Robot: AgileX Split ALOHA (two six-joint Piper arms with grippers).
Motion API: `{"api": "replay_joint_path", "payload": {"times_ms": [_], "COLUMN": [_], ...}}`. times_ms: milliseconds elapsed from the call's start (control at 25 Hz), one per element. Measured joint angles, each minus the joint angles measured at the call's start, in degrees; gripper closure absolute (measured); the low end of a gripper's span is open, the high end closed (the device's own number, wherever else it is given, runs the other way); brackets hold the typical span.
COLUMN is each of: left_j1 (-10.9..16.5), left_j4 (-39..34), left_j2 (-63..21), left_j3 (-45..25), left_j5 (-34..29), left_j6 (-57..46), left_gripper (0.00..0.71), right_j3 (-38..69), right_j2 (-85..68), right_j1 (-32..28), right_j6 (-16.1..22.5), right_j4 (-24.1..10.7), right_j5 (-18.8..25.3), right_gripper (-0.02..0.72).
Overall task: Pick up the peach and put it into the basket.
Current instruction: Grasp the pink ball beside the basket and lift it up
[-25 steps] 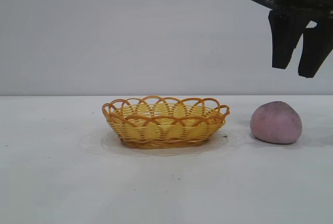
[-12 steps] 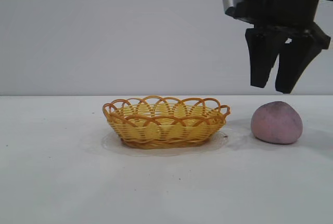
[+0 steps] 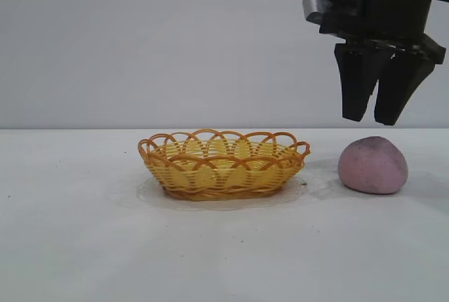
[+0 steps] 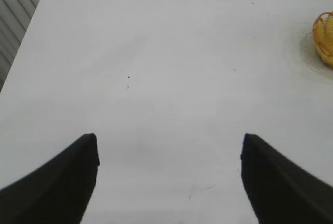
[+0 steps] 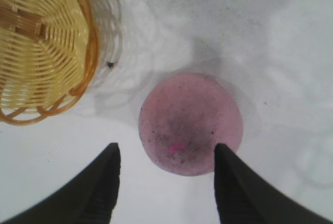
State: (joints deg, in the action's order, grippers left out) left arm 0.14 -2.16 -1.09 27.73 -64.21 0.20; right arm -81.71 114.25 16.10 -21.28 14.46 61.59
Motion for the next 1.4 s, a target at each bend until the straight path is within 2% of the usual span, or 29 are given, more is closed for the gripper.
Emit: {"api": "replay_joint_path", "payload": {"times_ms": [200,240,440,520,560,600,640,840,1040,1240,1400], "left_j1": [0.0,0.0,0.0,0.0,0.0,0.0,0.0,0.0,0.0,0.0,0.0], "left_j4": [0.0,0.0,0.0,0.0,0.0,0.0,0.0,0.0,0.0,0.0,0.0], "left_j2": [0.0,0.0,0.0,0.0,0.0,0.0,0.0,0.0,0.0,0.0,0.0], "left_j3": [0.0,0.0,0.0,0.0,0.0,0.0,0.0,0.0,0.0,0.0,0.0], "left_j5": [0.0,0.0,0.0,0.0,0.0,0.0,0.0,0.0,0.0,0.0,0.0], "left_j6": [0.0,0.0,0.0,0.0,0.0,0.0,0.0,0.0,0.0,0.0,0.0], "left_gripper": [0.175,0.175,0.175,0.175,0.175,0.175,0.175,0.175,0.175,0.175,0.175], "right_j3": [0.0,0.0,0.0,-0.1,-0.3,-0.4,-0.5,-1.8,-9.6,-17.7,-19.2], "right_j2": [2.0,2.4,4.1,4.1,4.1,4.1,4.1,3.9,2.8,1.4,1.2], "right_j1": [0.0,0.0,0.0,0.0,0.0,0.0,0.0,0.0,0.0,0.7,4.9], "right_j6": [0.0,0.0,0.0,0.0,0.0,0.0,0.0,0.0,0.0,0.0,0.0], "right_j4": [0.0,0.0,-1.1,-1.2,-1.4,-1.5,-1.6,-1.9,-2.2,2.7,4.7], "right_j5": [-0.9,-0.9,-1.2,-0.9,-0.7,-0.5,-0.2,3.0,7.9,8.2,8.4], "right_gripper": [0.333,0.382,0.535,0.632,0.655,0.648,0.703,0.703,0.703,0.703,0.703]}}
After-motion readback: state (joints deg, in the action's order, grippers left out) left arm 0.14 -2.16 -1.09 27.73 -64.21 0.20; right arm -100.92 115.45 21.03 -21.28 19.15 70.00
